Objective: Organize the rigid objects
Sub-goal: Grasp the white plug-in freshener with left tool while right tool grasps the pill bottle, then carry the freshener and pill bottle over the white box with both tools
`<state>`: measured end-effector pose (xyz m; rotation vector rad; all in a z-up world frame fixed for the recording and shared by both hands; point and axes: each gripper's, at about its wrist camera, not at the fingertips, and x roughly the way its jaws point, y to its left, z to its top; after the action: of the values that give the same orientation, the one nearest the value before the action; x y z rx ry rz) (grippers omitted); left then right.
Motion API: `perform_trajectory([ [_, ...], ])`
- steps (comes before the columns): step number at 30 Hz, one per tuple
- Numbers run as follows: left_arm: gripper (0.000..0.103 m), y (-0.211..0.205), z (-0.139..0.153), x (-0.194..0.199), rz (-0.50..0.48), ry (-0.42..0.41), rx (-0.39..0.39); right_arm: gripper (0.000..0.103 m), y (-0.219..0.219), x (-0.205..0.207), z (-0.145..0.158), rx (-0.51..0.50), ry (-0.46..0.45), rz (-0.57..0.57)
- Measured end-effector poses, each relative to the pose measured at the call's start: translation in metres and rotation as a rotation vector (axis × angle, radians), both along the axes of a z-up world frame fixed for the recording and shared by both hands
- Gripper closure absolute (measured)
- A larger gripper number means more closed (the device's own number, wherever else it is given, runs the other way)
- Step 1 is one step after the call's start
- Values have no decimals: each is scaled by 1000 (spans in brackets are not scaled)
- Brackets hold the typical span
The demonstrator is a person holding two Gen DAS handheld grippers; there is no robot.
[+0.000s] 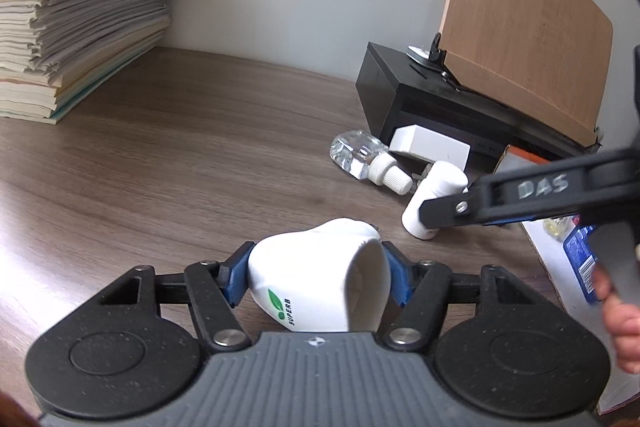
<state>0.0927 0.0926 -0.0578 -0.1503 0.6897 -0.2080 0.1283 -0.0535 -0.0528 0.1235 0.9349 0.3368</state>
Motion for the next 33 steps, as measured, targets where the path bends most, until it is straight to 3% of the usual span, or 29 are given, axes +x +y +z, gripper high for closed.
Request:
perform_trajectory([
  [4, 37, 6, 8, -3, 17, -8, -6, 44, 12, 5, -9, -25, -19, 14],
  [6, 37, 6, 11, -4, 20, -12, 1, 62, 13, 5, -9, -24, -29, 14],
  [17, 37, -2, 25, -12, -3, -42, -9, 63, -1, -29, 23, -33, -101, -44],
  [33, 37, -49, 42, -36, -152, -51, -38, 63, -69, -120, 58, -48, -119, -270],
])
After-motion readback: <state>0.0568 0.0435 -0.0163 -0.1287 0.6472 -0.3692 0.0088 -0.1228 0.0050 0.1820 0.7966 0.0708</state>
